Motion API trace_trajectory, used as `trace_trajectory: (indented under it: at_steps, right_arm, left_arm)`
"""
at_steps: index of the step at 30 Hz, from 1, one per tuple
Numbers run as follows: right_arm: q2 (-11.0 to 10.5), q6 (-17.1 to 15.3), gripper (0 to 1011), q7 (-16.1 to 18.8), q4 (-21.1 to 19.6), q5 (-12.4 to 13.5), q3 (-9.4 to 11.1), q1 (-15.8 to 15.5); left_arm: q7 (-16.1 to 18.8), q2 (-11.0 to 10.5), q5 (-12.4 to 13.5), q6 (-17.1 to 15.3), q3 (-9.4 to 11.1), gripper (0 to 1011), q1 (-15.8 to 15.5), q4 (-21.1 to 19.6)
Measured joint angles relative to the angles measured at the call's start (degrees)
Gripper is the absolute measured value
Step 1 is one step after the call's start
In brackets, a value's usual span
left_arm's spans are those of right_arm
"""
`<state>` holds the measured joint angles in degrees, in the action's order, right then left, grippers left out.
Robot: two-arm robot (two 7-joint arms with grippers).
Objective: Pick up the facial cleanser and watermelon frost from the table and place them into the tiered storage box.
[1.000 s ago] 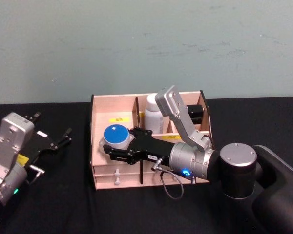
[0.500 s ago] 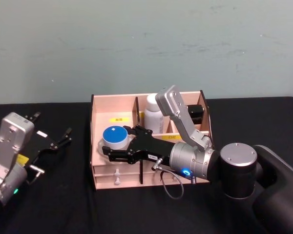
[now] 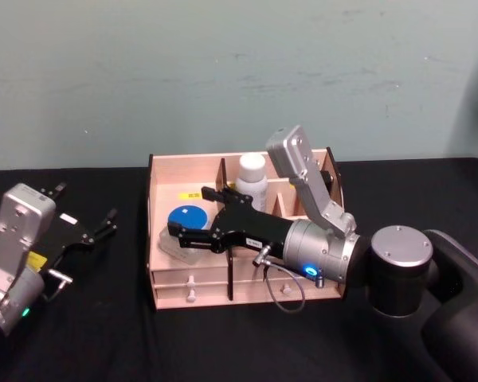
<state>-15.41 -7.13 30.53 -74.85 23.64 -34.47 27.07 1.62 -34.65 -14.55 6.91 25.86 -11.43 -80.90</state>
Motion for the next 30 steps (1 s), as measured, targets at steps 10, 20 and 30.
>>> trace_trajectory:
  at_steps: [10, 20, 30]
  right_arm:
    - [-3.00, 1.74, 1002, -0.10, -6.32, 1.58, 2.57, -2.09]
    - [-8.54, 3.00, 1002, -1.60, -15.29, 4.71, 6.99, -7.79]
    - [-13.92, 5.81, 1002, -3.96, -22.06, 7.52, 13.36, -14.36]
  left_arm:
    - [0.00, 0.00, 0.00, 0.00, 0.00, 1010, 0.00, 0.00]
    - [0.00, 0.00, 0.00, 0.00, 0.00, 1010, 0.00, 0.00]
    - [0.00, 0.00, 0.00, 0.00, 0.00, 1010, 0.00, 0.00]
